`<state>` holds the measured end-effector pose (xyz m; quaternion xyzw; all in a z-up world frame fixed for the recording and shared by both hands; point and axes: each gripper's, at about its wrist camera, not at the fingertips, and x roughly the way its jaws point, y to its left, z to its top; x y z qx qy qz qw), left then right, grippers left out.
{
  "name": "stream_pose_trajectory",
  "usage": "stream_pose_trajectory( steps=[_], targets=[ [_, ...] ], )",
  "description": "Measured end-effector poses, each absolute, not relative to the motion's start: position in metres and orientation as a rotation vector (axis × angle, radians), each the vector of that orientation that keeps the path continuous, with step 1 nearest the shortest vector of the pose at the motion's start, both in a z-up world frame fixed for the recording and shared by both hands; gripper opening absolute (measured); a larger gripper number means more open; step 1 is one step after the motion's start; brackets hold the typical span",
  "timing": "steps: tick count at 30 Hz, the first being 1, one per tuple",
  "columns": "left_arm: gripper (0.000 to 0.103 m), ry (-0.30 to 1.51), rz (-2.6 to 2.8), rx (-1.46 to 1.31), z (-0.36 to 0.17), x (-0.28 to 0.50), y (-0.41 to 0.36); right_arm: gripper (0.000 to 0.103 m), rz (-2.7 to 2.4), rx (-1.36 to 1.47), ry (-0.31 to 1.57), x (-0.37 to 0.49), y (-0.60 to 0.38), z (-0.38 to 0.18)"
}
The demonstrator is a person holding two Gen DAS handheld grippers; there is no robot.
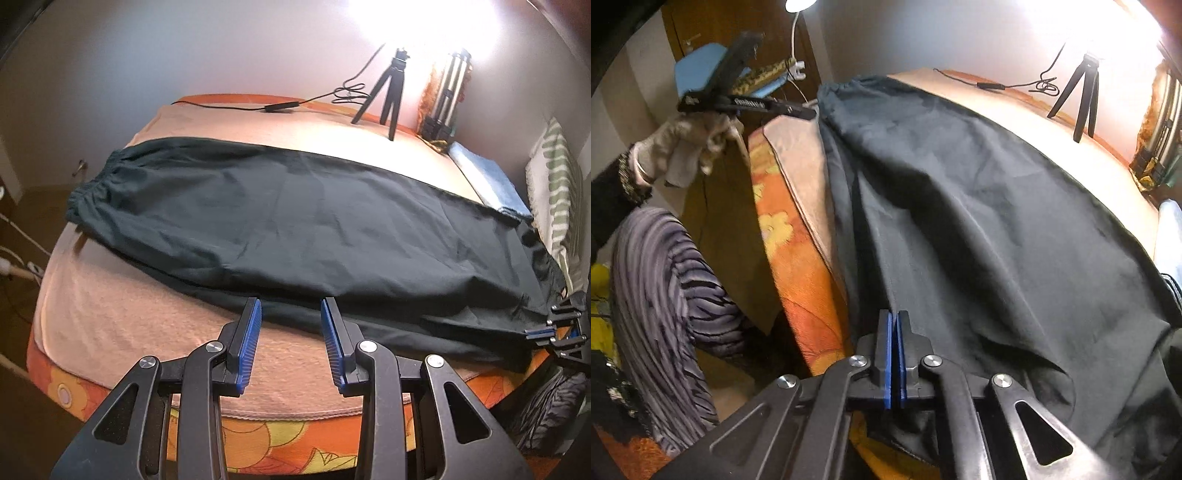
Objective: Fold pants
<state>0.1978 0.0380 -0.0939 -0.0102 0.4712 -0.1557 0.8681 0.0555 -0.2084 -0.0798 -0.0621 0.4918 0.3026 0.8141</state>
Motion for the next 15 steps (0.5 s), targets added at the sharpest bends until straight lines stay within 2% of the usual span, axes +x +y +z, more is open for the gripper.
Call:
stream_pose_trajectory(
  steps=[6, 15],
  targets=[
    [0.032, 0.986, -0.290, -0.019, -0.097, 0.198, 0.047, 0.000, 0.755, -0.022, 0.954, 0.040, -0.223, -0.055],
    [0.032, 0.982, -0.234, -0.020, -0.098, 0.208, 0.060, 0.000, 0.708, -0.025, 1.034, 0.045, -0.238, -0.080]
  ],
)
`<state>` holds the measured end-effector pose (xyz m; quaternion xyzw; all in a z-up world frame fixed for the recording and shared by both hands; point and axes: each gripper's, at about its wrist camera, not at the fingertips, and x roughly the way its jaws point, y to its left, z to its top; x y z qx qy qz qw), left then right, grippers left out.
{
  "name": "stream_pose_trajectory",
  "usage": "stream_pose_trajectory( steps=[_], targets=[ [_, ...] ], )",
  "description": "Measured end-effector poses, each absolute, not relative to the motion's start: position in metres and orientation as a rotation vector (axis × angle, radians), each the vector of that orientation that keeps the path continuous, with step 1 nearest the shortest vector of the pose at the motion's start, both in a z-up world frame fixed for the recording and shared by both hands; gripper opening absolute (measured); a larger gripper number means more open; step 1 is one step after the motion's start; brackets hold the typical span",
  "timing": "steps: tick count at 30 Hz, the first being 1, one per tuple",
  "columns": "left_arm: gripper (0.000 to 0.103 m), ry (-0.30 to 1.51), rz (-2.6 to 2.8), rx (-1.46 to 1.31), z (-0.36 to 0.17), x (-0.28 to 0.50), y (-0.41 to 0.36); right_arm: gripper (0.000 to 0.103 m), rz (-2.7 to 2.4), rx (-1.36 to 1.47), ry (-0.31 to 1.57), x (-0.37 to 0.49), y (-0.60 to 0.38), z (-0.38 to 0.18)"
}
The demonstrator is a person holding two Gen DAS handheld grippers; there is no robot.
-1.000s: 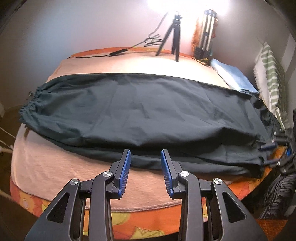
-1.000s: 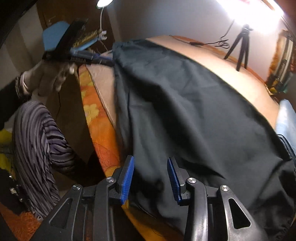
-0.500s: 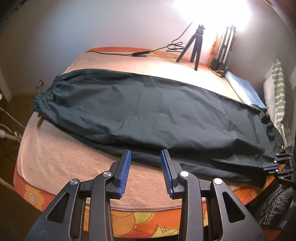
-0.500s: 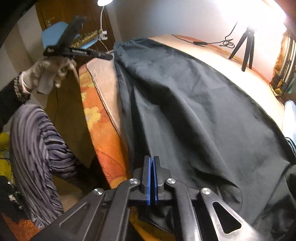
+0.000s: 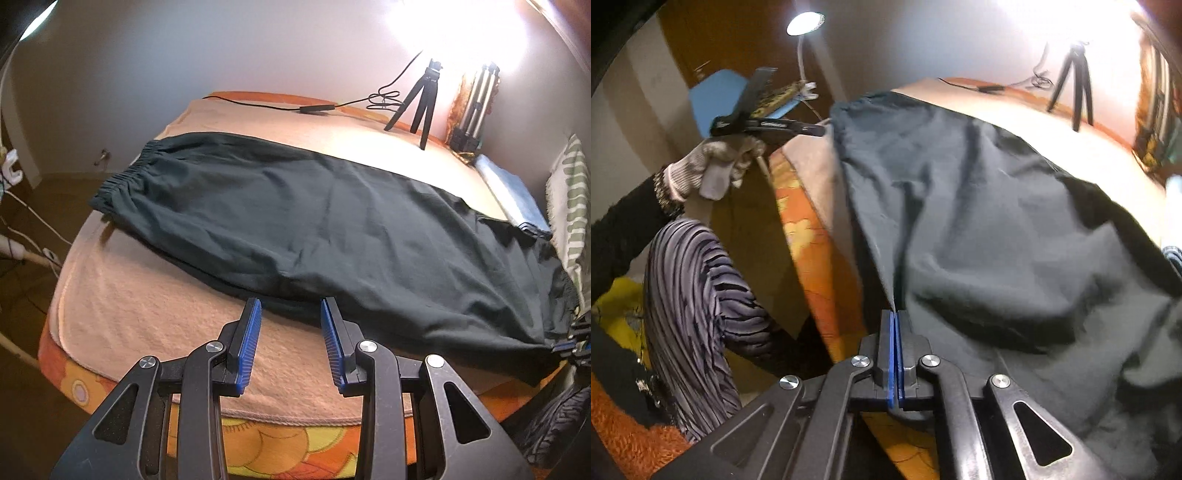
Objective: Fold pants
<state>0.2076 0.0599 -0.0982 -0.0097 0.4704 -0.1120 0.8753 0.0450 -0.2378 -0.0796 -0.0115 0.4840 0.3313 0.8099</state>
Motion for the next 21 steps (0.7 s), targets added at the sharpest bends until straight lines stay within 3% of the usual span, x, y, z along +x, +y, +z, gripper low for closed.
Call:
stream_pose_trajectory(
  steps=[2, 3, 4, 5, 12, 21],
  targets=[
    [0.032, 0.982, -0.213, 0.007, -0.100, 0.214, 0.062, 0.008, 0.683, -0.113, 1.023, 0.043, -0.233, -0.078],
    [0.032, 0.981, -0.205, 0.004, -0.100, 0.217, 0.063, 0.018, 0.692, -0.132, 1.031, 0.042, -0.230, -0.077],
    [0.032, 0.979, -0.192, -0.011, -0.100, 0.222, 0.067, 0.044, 0.712, -0.131, 1.050, 0.043, -0.229, -0.074],
    [0.032, 0.976, -0.185, -0.029, -0.100, 0.226, 0.070, 0.052, 0.730, -0.115, 1.054, 0.042, -0.230, -0.072],
    [0.032, 1.004, -0.171, 0.064, -0.114, 0.257, 0.062, 0.050, 0.652, 0.030, 1.008, 0.061, -0.273, -0.055],
    [0.037, 1.015, -0.053, 0.096, -0.135, 0.277, 0.076, 0.050, 0.395, -0.021, 1.132, 0.080, -0.341, -0.089]
  ],
)
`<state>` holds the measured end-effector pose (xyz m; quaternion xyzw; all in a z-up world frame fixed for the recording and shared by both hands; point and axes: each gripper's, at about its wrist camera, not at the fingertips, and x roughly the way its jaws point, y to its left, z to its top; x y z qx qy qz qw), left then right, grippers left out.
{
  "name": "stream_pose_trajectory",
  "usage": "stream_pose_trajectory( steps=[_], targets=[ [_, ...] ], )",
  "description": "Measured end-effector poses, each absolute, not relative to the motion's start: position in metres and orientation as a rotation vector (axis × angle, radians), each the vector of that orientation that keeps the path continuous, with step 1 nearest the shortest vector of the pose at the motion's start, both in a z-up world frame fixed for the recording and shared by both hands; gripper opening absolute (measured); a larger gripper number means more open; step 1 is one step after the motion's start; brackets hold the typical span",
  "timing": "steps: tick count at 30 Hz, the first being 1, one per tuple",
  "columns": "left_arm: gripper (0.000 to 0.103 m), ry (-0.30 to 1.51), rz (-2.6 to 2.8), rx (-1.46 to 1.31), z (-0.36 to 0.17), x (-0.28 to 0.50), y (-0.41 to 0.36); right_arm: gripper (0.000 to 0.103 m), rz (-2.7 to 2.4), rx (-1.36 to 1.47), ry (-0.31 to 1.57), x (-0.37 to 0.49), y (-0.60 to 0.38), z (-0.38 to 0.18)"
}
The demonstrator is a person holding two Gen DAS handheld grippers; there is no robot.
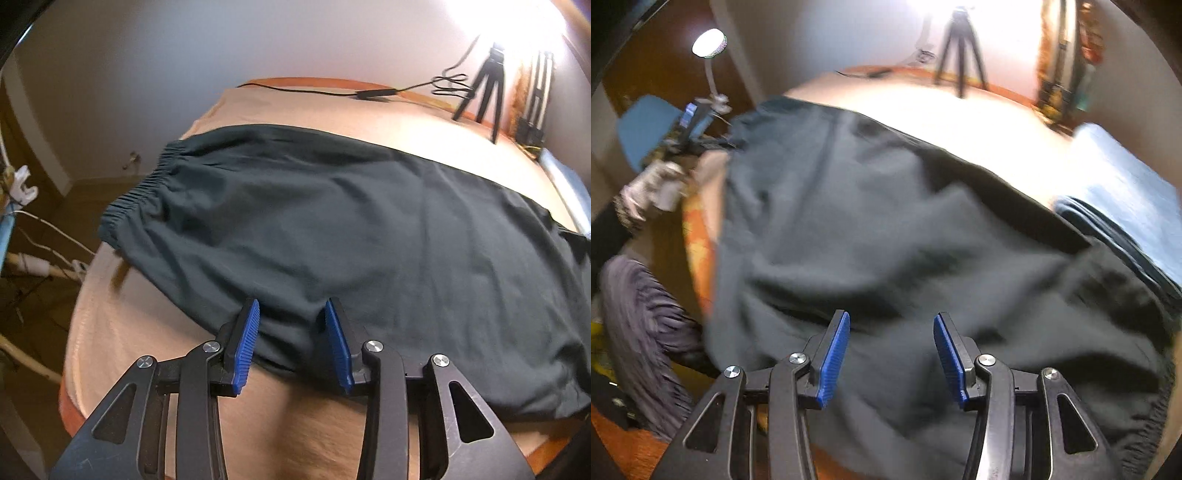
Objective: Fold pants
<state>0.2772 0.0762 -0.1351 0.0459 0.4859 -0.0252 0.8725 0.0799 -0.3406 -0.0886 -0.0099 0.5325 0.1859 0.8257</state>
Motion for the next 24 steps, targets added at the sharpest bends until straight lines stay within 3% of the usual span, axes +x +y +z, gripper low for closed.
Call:
stream_pose_trajectory(
  steps=[8, 16, 24],
  targets=[
    [0.037, 0.952, -0.047, 0.091, -0.110, 0.265, 0.074, 0.052, 0.042, 0.200, 1.033, 0.021, -0.447, -0.060],
    [0.037, 0.927, -0.459, 0.122, -0.071, 0.207, -0.030, 0.056, -0.358, 0.438, 1.056, -0.069, -0.542, -0.086],
    [0.037, 0.934, -0.810, 0.216, -0.054, 0.163, -0.130, 0.057, -0.447, 0.729, 1.014, -0.104, -0.583, -0.116]
  ],
)
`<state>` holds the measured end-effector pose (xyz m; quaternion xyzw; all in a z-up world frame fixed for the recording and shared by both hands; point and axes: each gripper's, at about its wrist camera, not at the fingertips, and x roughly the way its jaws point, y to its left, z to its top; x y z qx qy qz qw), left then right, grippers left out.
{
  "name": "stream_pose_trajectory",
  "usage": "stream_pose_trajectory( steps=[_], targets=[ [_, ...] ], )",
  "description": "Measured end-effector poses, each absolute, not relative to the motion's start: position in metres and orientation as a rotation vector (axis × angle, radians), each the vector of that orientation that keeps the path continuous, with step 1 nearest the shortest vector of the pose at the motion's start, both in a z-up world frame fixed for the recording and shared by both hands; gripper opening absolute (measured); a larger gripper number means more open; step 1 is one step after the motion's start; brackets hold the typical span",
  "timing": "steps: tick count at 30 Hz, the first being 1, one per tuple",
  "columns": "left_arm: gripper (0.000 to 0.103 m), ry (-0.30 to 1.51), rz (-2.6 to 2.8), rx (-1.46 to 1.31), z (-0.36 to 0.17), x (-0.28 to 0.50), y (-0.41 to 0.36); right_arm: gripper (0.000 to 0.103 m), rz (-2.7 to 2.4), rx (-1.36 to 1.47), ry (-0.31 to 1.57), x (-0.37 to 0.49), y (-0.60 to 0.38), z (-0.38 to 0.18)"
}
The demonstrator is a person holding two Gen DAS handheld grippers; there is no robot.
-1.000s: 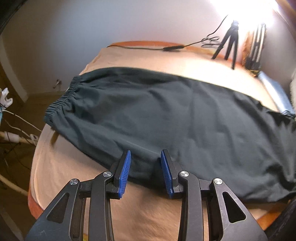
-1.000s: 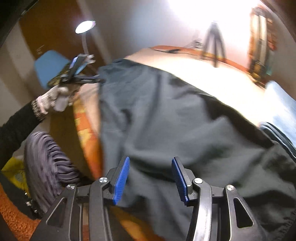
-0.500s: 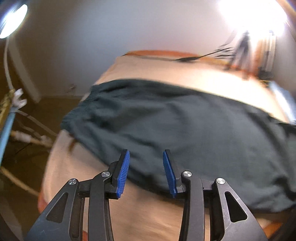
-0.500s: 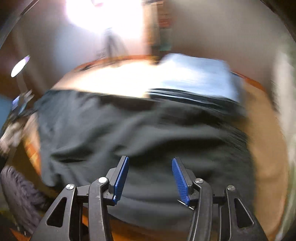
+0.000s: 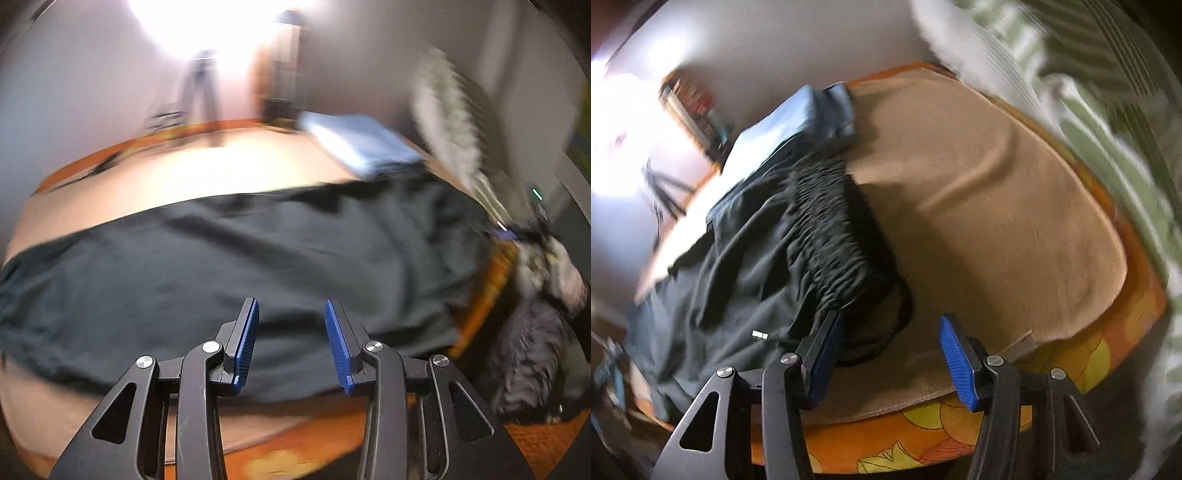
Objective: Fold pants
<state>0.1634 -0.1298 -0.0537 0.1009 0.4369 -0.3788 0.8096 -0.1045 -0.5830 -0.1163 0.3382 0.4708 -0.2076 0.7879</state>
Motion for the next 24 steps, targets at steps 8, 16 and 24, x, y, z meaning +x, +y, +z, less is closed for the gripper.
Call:
stream_pose_trajectory(
  steps=[8, 16, 24],
  targets=[
    [0.037, 1.036, -1.111, 0.327, -0.075, 0.116, -0.212, 0.064, -0.428, 0.825, 0.967, -0.098, -0.587, -0.125],
    [0.037, 1.173, -1.239, 0.464, -0.115, 0.075, -0.242, 0.027, -0.363, 0.764, 0.970, -0.073, -0.570, -0.127],
    [0.037, 1.149, -1.210, 0.455, -0.115, 0.079, -0.236, 0.034, -0.372, 0.544, 0.972, -0.052, -0.553, -0.096]
  ],
)
